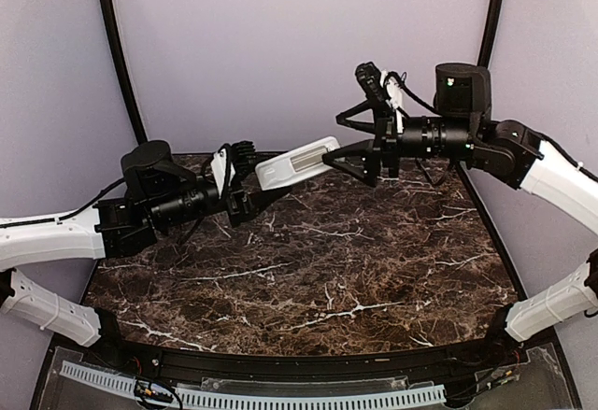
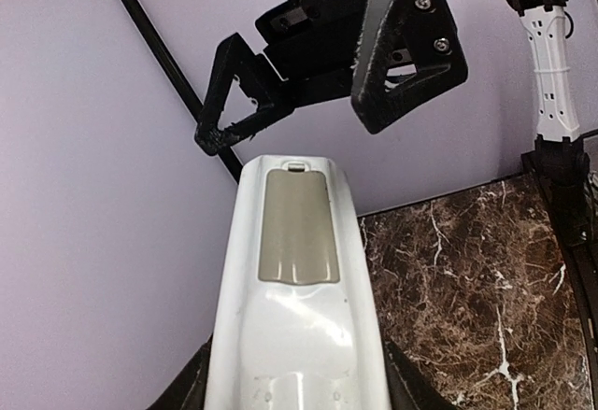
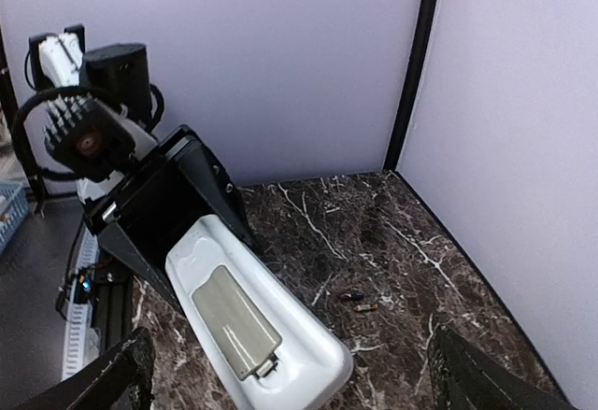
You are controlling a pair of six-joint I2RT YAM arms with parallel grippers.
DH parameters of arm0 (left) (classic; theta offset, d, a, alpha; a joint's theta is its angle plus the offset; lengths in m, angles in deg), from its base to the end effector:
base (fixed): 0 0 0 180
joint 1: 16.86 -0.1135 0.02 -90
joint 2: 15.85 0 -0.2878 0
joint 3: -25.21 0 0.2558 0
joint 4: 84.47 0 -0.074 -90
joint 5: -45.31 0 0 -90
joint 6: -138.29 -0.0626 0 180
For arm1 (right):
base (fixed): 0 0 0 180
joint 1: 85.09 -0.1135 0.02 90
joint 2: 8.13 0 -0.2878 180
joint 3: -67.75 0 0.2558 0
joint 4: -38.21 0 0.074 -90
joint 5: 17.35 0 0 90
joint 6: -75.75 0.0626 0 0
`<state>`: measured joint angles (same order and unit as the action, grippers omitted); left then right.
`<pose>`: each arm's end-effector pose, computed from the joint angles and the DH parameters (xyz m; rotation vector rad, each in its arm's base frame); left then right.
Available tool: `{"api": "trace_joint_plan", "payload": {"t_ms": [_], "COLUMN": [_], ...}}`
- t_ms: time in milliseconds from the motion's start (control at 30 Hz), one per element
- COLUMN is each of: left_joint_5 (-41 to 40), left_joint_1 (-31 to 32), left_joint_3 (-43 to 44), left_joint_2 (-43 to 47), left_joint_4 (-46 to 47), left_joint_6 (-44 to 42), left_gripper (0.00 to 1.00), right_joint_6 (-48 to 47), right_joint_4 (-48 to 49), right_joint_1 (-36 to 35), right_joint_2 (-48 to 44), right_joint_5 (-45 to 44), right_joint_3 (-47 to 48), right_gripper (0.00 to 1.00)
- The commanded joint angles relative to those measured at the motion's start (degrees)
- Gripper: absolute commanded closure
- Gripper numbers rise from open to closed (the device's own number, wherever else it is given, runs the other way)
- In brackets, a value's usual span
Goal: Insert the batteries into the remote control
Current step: Pass from the left arm to the right
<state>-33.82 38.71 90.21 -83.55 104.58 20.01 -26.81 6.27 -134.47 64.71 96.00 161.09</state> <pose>0.1604 -0.2549 0.3827 1.1025 0.9929 -0.5253 0.1788 0.2466 0.4520 -1.1890 1.3890 0.8192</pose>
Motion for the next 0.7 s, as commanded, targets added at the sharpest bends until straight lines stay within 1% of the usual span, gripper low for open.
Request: {"api": "trace_joint_plan", "payload": {"t_ms": [0, 67, 133, 267, 333, 400, 467, 600, 667], "left_joint_5": [-6.21, -7.25, -7.64, -8.47, -8.71, -8.93, -8.94, -9.34, -9.60], "left_joint_1": [1.65, 2.05, 2.20, 2.62, 2.73, 2.83, 2.94, 3.19, 3.23], "left_joint_3": [-3.42, -4.75, -5.37, -6.23, -6.41, -6.44, -6.48, -6.77, -6.79], "left_joint_2": [1.95, 1.76, 1.47, 0.72, 0.46, 0.41, 0.32, 0.31, 0.34], "left_joint_4": [16.31, 18.49, 19.95, 22.32, 22.87, 23.06, 22.90, 22.72, 22.80], "left_joint_6": [-0.63, -1.11, -1.09, -0.85, -0.68, -0.57, -0.71, -1.06, -1.08], "left_gripper": [1.00, 1.00, 1.00, 1.00, 1.00, 1.00, 1.00, 1.00, 1.00], "right_joint_6": [22.74, 28.40, 32.24, 36.92, 38.11, 39.03, 39.97, 40.29, 39.93], "right_joint_4": [7.20, 9.94, 12.91, 18.84, 20.46, 20.96, 22.42, 25.05, 25.26], "right_joint_1": [3.32, 3.75, 3.77, 3.67, 3.61, 3.51, 3.34, 2.67, 2.27], "right_joint_2": [0.05, -0.04, 0.16, 1.51, 2.76, 3.78, 4.31, 4.71, 5.04], "right_joint_5": [4.31, 3.58, 3.16, 7.52, 11.11, 12.94, 13.89, 14.44, 14.63], "right_joint_3": [-0.86, -1.81, -3.10, -4.43, -4.05, -3.60, -3.71, -3.92, -3.70], "right_gripper": [0.01, 0.03, 0.08, 0.19, 0.24, 0.30, 0.37, 0.45, 0.51]}}
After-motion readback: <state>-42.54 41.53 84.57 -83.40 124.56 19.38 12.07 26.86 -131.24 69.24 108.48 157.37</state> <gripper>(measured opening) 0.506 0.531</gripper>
